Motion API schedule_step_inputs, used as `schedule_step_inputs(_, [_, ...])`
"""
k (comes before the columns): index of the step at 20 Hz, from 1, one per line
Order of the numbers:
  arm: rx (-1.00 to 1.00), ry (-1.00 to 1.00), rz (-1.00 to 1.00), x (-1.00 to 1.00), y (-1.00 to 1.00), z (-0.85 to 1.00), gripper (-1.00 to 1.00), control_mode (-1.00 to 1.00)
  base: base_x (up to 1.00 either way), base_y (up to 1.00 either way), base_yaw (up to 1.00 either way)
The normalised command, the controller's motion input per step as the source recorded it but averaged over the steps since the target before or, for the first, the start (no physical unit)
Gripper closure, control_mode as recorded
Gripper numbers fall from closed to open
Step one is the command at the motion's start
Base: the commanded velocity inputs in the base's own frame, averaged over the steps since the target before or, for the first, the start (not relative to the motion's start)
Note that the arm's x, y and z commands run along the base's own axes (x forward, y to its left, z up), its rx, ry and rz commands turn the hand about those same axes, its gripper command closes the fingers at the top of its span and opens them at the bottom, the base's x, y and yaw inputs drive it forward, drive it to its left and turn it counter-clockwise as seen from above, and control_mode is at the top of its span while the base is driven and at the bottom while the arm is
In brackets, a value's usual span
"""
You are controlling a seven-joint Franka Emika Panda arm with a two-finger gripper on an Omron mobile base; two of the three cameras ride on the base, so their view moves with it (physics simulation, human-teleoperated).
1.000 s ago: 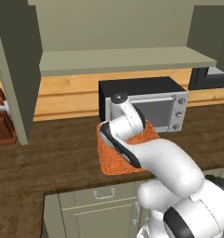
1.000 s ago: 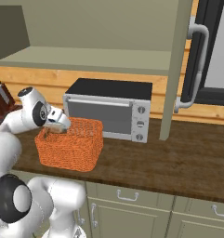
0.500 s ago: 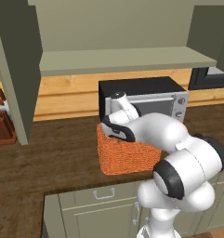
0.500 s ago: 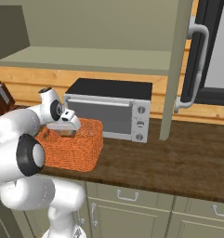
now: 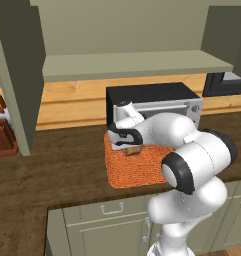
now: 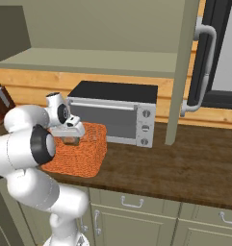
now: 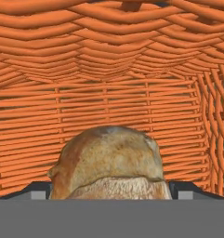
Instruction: Open the cabinet, pick up the bread from the cabinet and place it in the basket. Then move the basket to the dining counter.
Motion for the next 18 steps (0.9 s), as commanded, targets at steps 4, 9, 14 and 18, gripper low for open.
schedule_step_inputs(4, [0.00, 0.00, -0.02, 0.00, -0.03, 0.00, -1.00, -1.00, 0.00, 0.00, 0.00])
schedule_step_inputs(9, [0.00, 0.00, 0.00, -0.01, -0.06, 0.00, -1.00, -1.00, 0.00, 0.00, 0.00])
schedule_step_inputs(14, [0.00, -0.04, 0.00, -0.08, -0.06, 0.11, -1.00, -1.00, 0.00, 0.00, 0.00])
schedule_step_inputs(18, [0.06, -0.13, 0.00, -0.51, 0.00, 0.33, -1.00, -1.00, 0.00, 0.00, 0.00])
